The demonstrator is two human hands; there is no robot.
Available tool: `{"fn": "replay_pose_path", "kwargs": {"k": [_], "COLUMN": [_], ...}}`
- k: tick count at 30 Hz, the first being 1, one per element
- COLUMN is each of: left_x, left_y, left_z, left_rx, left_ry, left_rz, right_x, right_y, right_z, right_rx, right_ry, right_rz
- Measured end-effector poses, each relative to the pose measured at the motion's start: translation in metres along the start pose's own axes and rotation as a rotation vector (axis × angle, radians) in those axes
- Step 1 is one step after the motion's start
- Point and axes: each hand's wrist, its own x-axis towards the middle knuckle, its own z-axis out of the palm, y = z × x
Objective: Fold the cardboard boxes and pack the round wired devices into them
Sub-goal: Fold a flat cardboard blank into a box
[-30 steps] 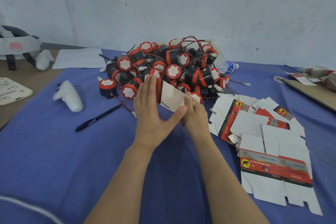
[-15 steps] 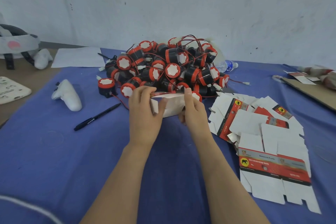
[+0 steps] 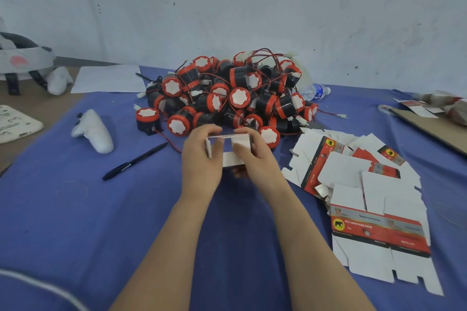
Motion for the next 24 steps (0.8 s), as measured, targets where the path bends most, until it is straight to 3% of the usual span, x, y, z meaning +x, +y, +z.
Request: {"fn": "replay_pose_path", "kwargs": {"k": [4,7,13,17,20,24], "left_x": [-0.006,-0.007,-0.007,-0.003,-0.004,-0.006], "left_y": [0.009,0.012,0.008,0.006,0.007,0.014], "left_z": [0.006,0.006,0.007,0.004,0.005,0.001], "left_rx": [-0.181,-0.28,-0.045,-0.108,-0.108,-0.224], "left_ry": [-0.26,-0.346,-0.214,-0.127,-0.146,-0.188], "left_rz": [0.031,0.014,0.089,-0.017,-0.045,-0.074], "right_x": [0.001,0.001,0.001,0.003,0.004,0.005], "right_y": [0.0,-0.002,-0.002,-0.005,-0.006,-0.007], "right_z": [-0.001,-0.001,0.002,0.005,0.004,-0.001], "right_rx": [0.072,0.107,0.119,0.217,0.292,0.377], "right_ry": [0.138,0.17,0.142,0.008,-0.056,-0.067], "right_rz": [0.052,0.099,0.079,0.138,0.262,0.241]}}
